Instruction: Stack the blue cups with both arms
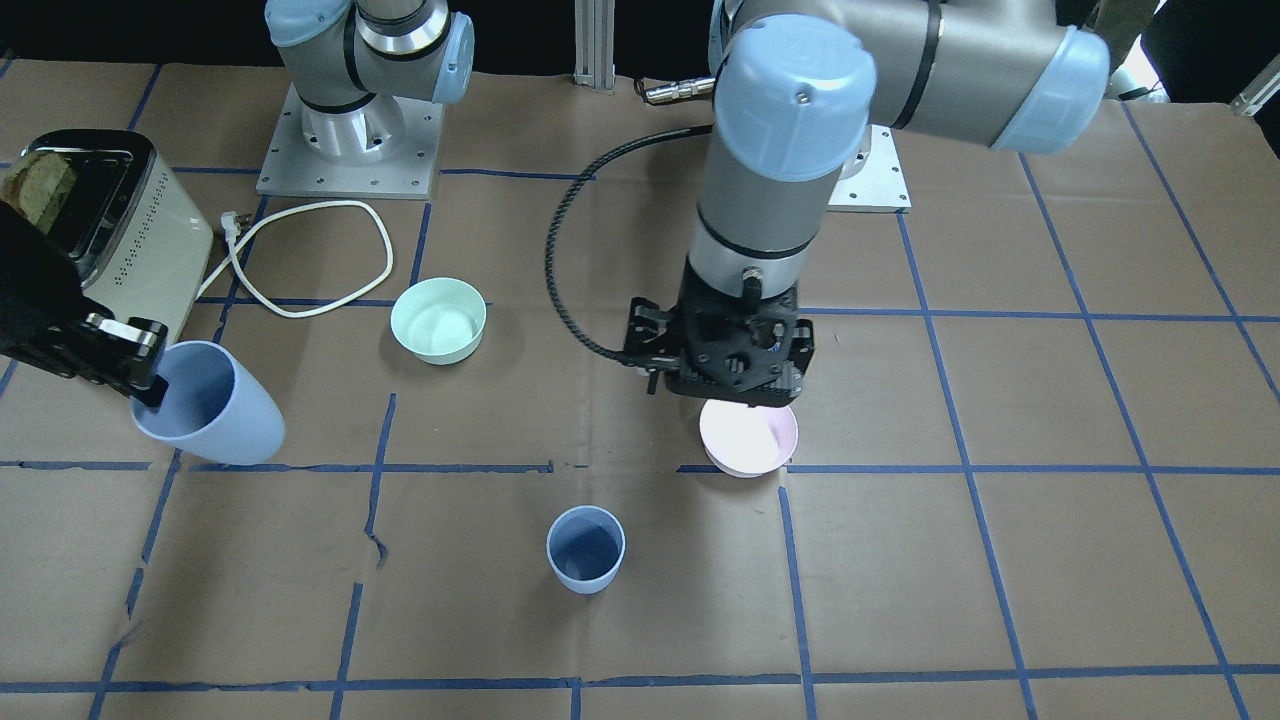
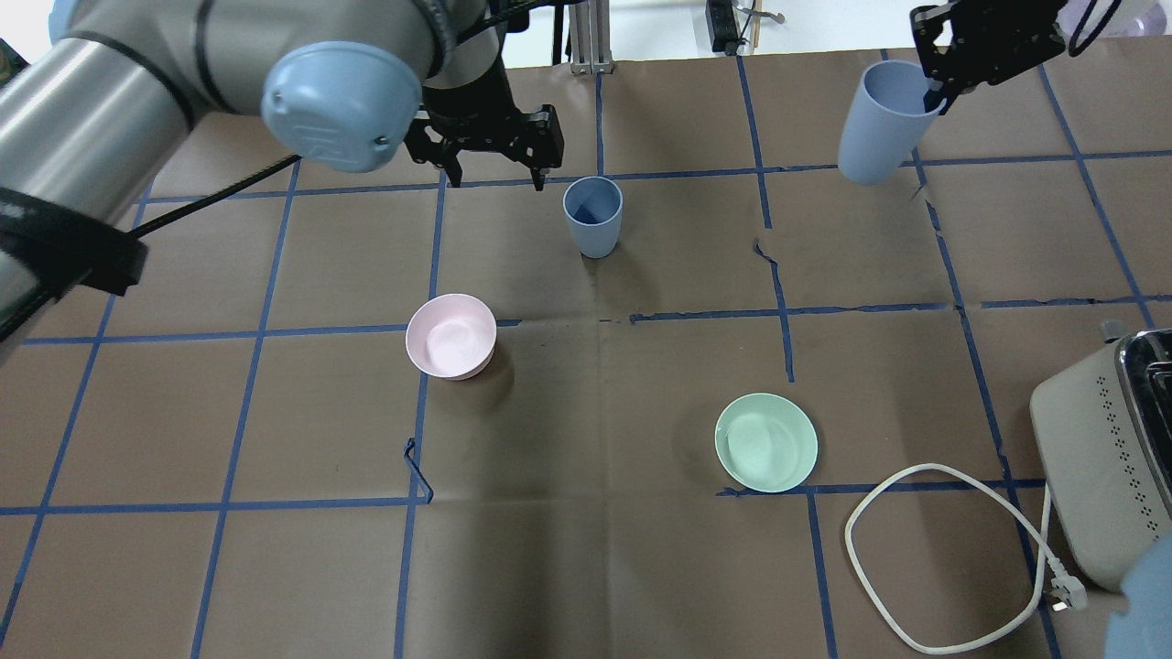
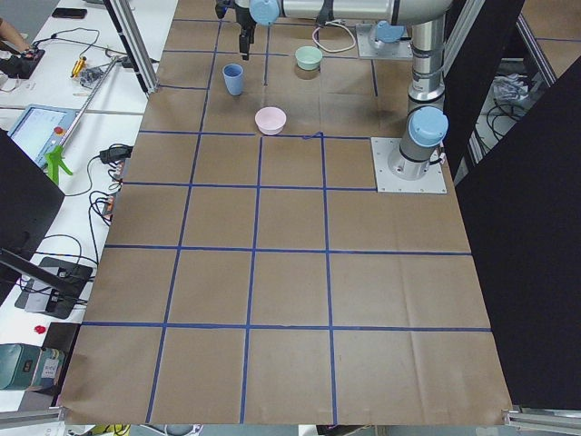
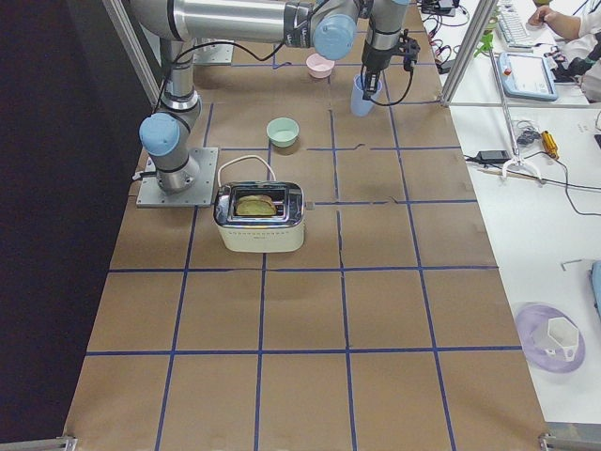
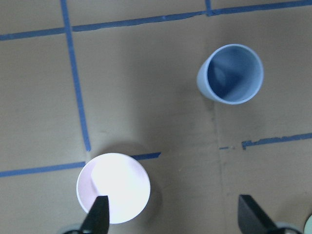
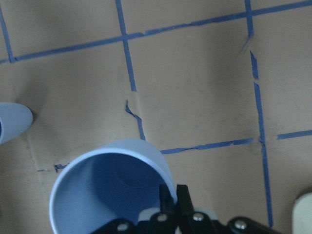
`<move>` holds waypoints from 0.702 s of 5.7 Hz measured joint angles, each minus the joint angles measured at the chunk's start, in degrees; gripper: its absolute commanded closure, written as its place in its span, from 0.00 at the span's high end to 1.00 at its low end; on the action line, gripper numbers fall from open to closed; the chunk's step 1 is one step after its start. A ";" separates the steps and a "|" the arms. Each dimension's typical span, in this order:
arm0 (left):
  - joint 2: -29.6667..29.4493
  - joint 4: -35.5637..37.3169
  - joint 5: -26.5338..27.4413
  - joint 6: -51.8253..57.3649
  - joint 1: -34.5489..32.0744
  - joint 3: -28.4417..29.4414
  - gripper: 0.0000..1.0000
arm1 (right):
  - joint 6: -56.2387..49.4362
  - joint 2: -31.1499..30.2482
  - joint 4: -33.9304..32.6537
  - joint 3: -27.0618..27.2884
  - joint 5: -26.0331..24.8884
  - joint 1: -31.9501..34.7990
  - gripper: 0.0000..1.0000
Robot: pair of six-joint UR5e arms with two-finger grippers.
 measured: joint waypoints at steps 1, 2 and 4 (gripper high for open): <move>6.05 -1.54 0.04 0.51 2.83 -3.72 0.98 | 7.83 2.20 -3.42 -1.14 0.05 5.24 0.10; 9.83 -2.38 0.33 0.81 3.91 -6.11 0.98 | 15.98 4.70 -5.43 -2.90 -0.02 10.42 0.09; 14.81 -3.64 0.70 1.14 4.52 -10.14 0.98 | 29.85 8.89 -9.17 -5.22 -0.29 19.04 0.09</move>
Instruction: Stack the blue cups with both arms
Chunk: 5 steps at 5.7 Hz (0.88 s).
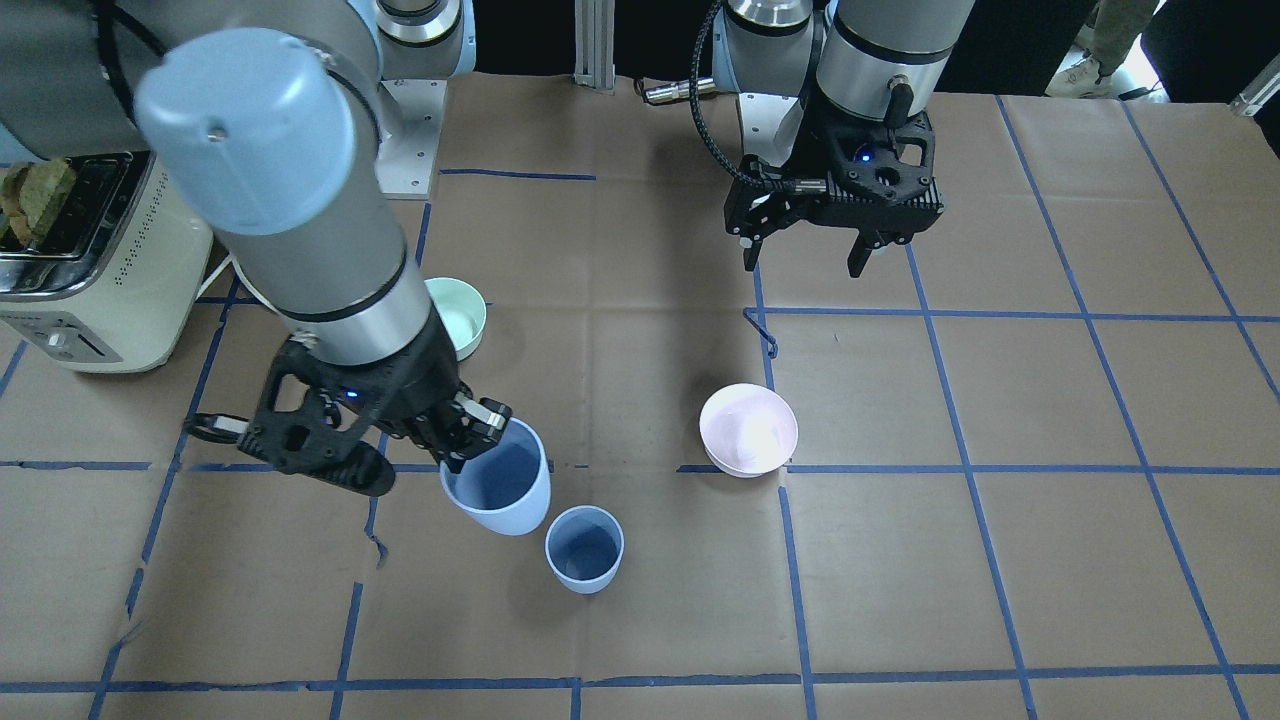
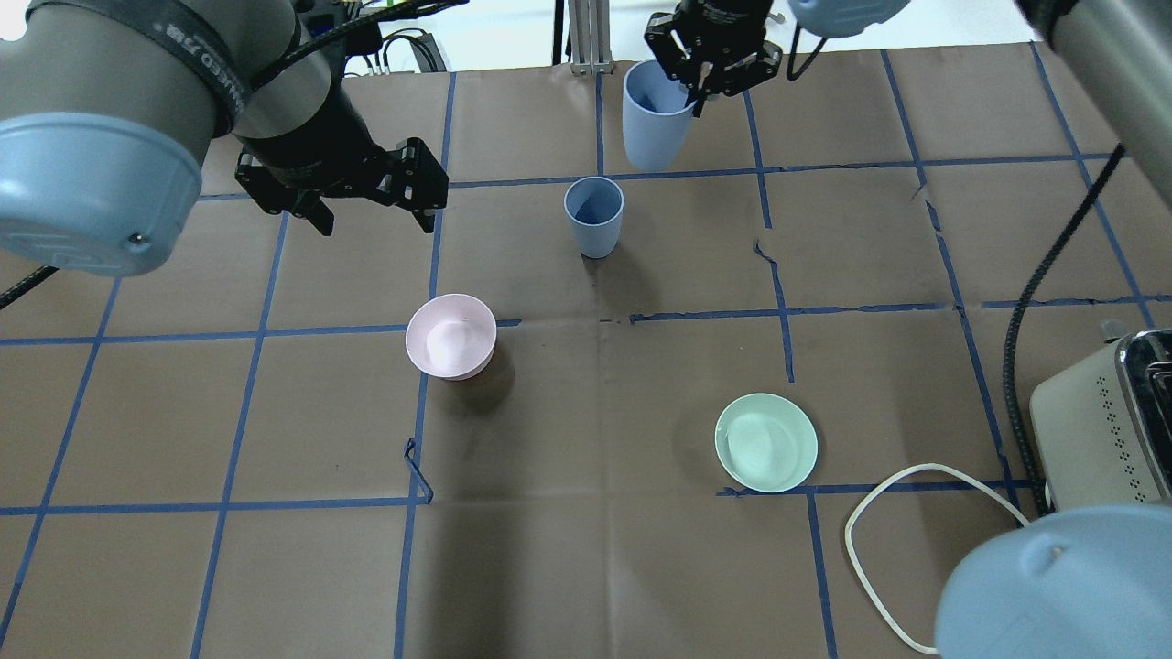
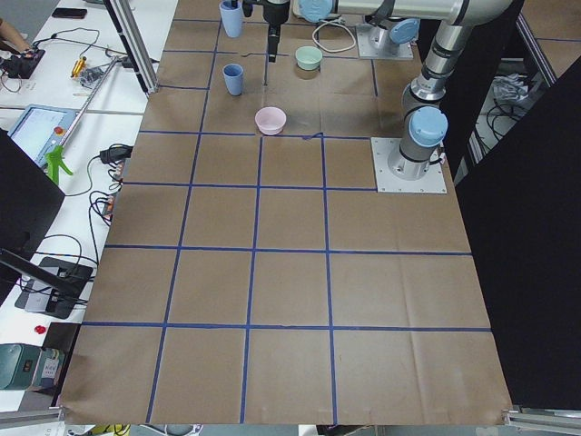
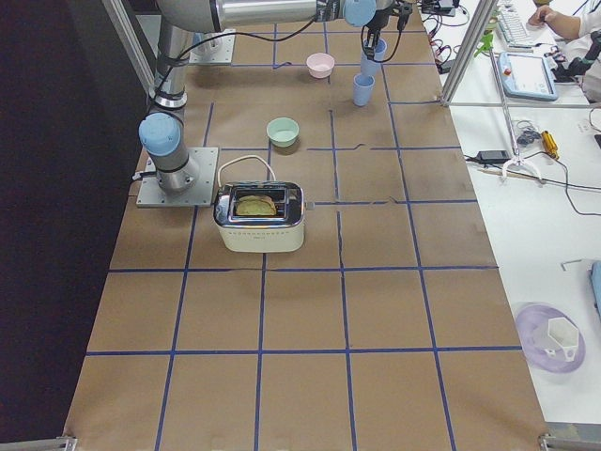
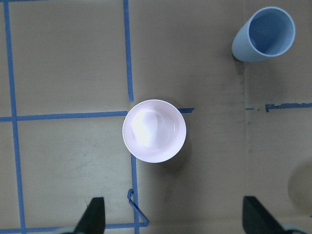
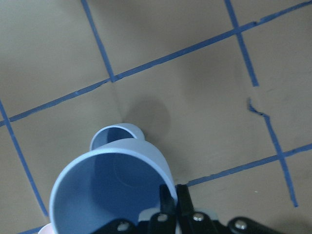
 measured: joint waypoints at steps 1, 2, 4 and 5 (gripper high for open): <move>1.52 -0.56 0.03 -0.06 0.19 -1.19 0.98 | 3.02 1.82 -1.59 -0.10 -0.28 2.13 0.09; 2.12 -0.82 0.04 -0.12 0.27 -1.59 0.98 | 3.91 3.53 -2.41 0.05 -0.56 2.89 0.09; 2.38 -0.95 0.05 -0.14 0.31 -1.77 0.98 | 4.13 5.45 -5.97 1.71 -0.77 3.12 0.09; 2.40 -0.96 0.05 -0.09 0.39 -1.80 0.98 | 4.05 5.90 -8.57 3.34 -0.78 3.13 0.09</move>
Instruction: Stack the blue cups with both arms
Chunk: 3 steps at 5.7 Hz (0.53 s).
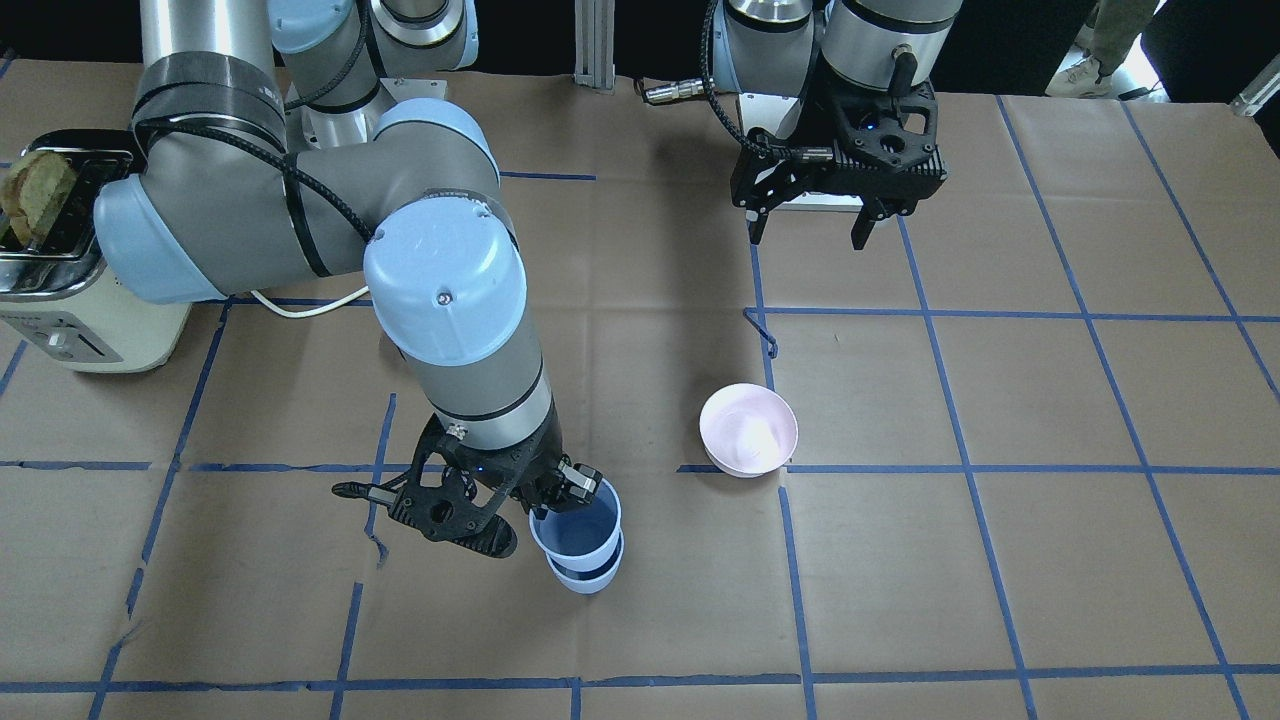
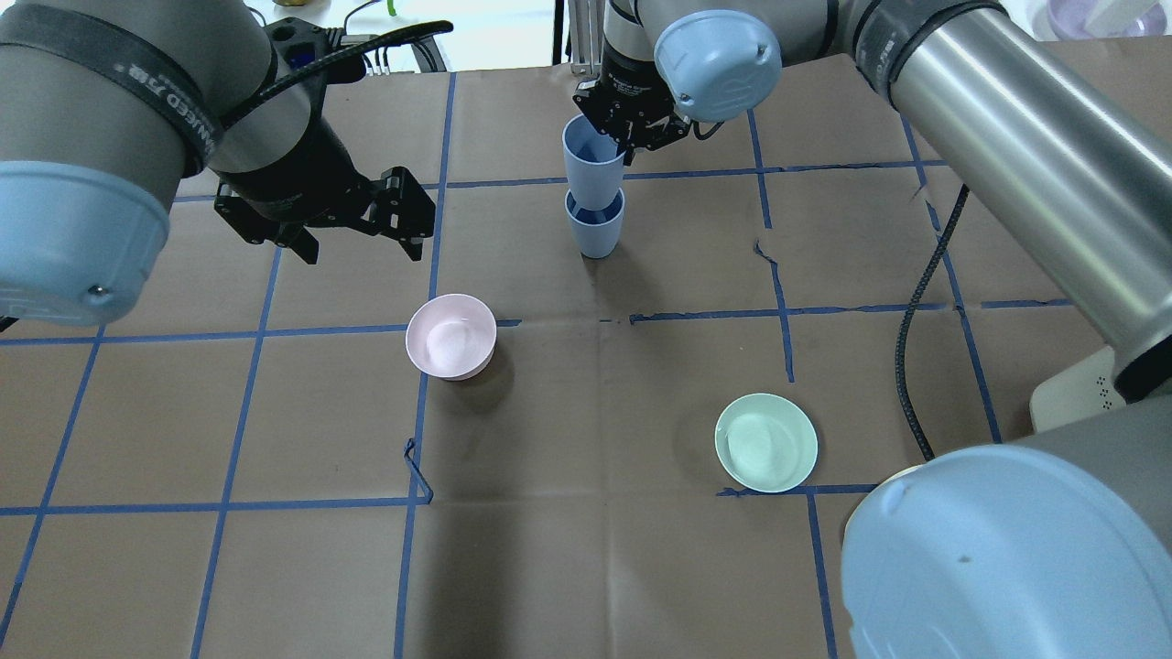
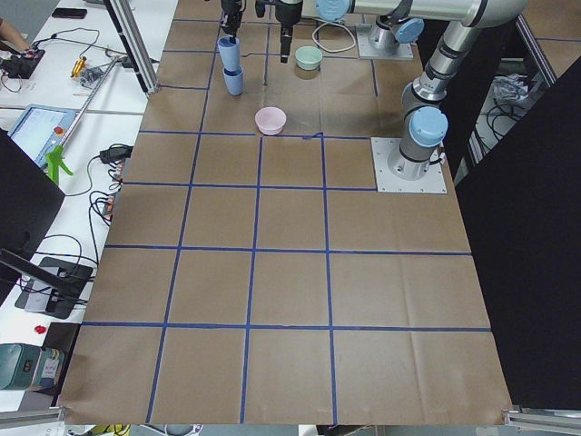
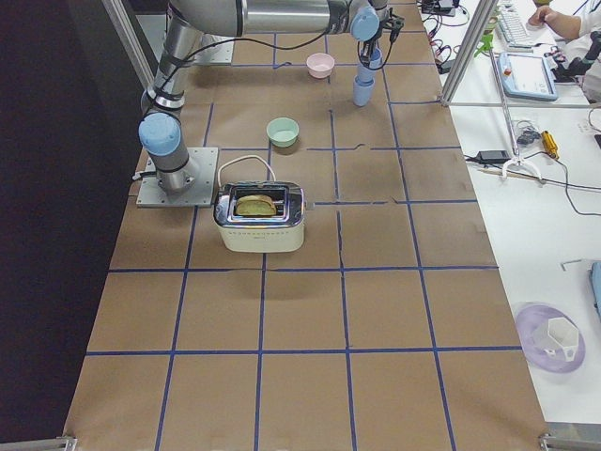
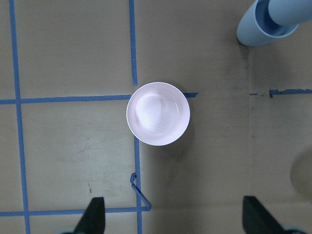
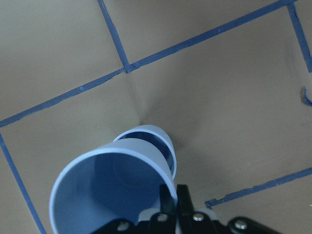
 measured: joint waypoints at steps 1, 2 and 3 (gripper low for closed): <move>0.01 0.02 0.00 0.06 0.03 0.00 0.98 | -0.01 0.12 -2.03 1.67 0.00 0.00 0.09; 0.02 0.09 0.00 0.07 0.09 0.01 0.98 | 0.00 0.15 -3.83 2.83 0.00 0.00 0.40; 0.02 0.18 0.00 0.11 0.15 0.06 0.98 | 0.00 0.22 -4.77 3.34 0.02 0.00 0.97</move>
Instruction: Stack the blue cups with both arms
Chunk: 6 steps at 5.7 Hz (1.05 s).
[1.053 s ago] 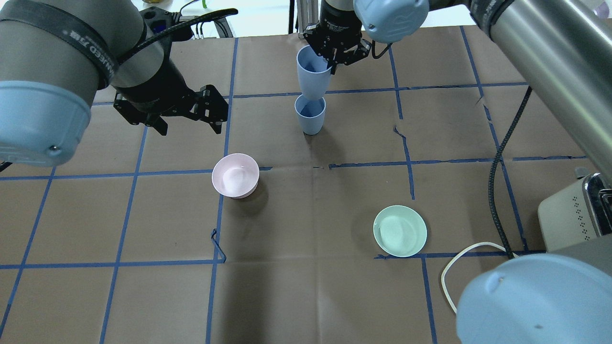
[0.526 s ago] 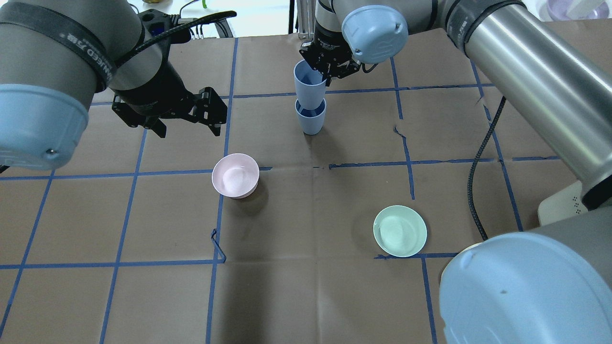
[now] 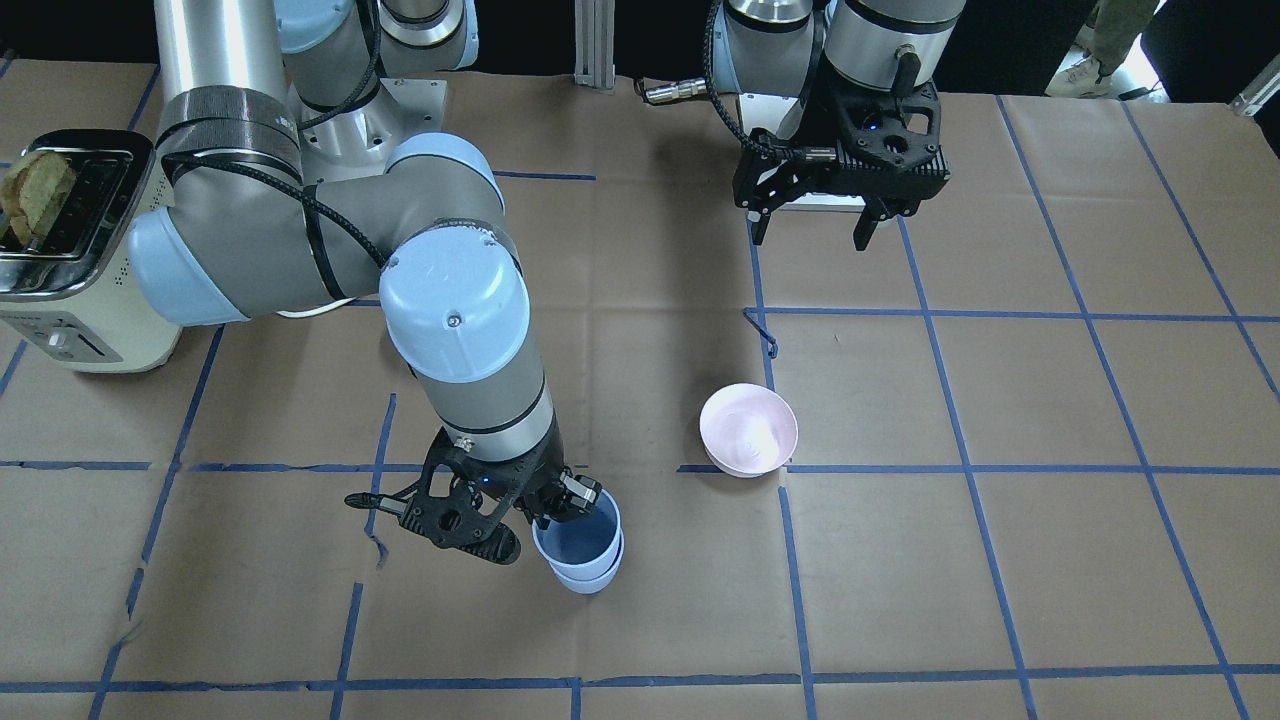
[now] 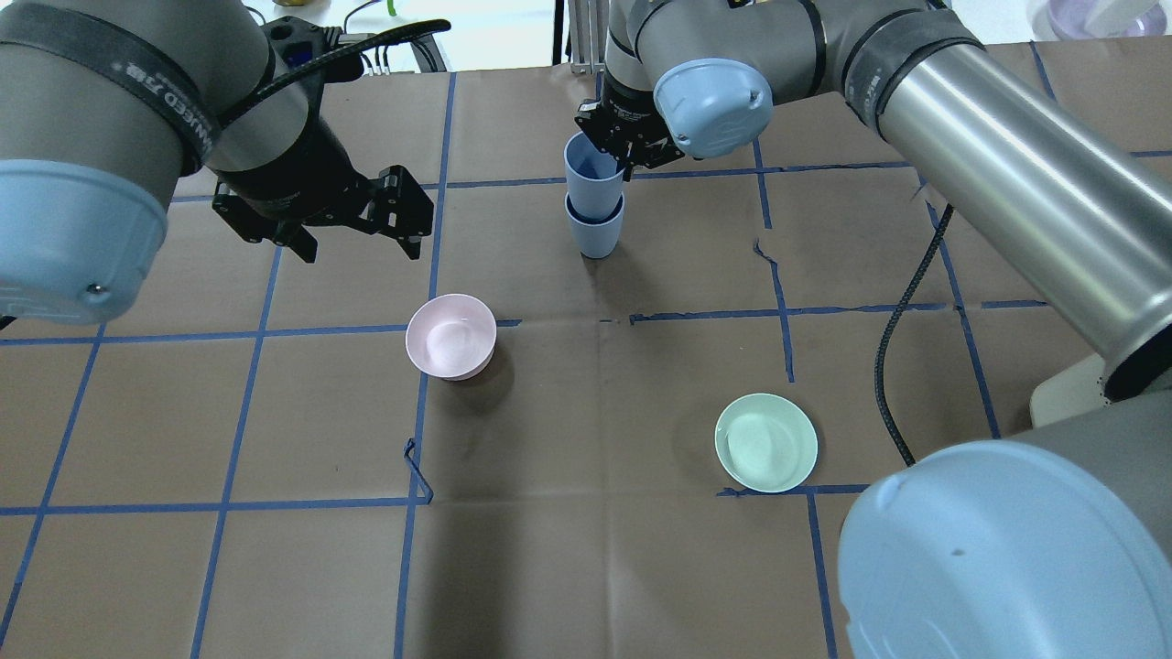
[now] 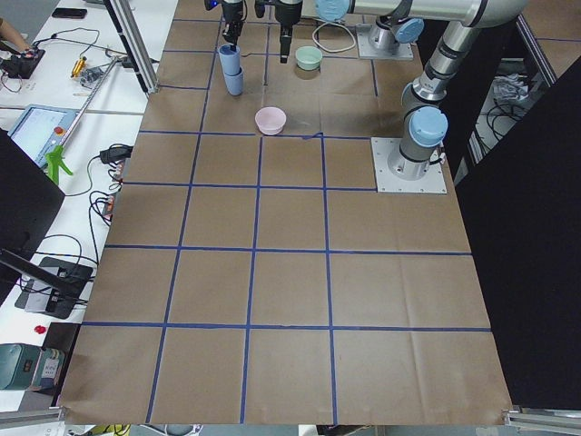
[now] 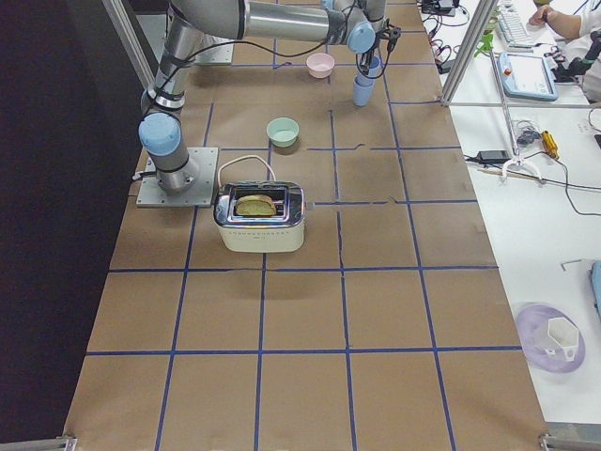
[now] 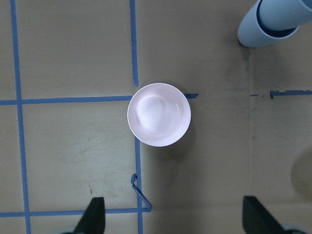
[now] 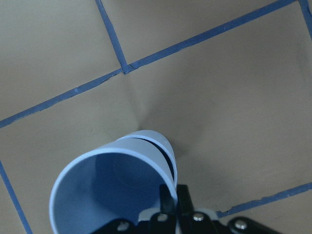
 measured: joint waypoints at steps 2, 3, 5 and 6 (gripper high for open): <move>-0.17 0.43 -0.14 -0.09 0.04 0.02 0.98 | -0.34 -0.16 -0.37 -0.21 0.09 -0.19 1.00; -0.21 0.52 -0.22 -0.08 0.04 0.06 0.98 | -0.52 -1.28 0.32 -1.17 0.16 -0.92 1.00; -0.26 0.67 -0.34 -0.11 0.04 0.11 0.98 | -8.83 -7.22 7.91 -1.88 0.21 -6.30 1.00; -0.26 0.69 -0.35 -0.09 0.04 0.11 0.98 | -17.55 -12.23 13.88 -0.55 0.09 -10.69 1.00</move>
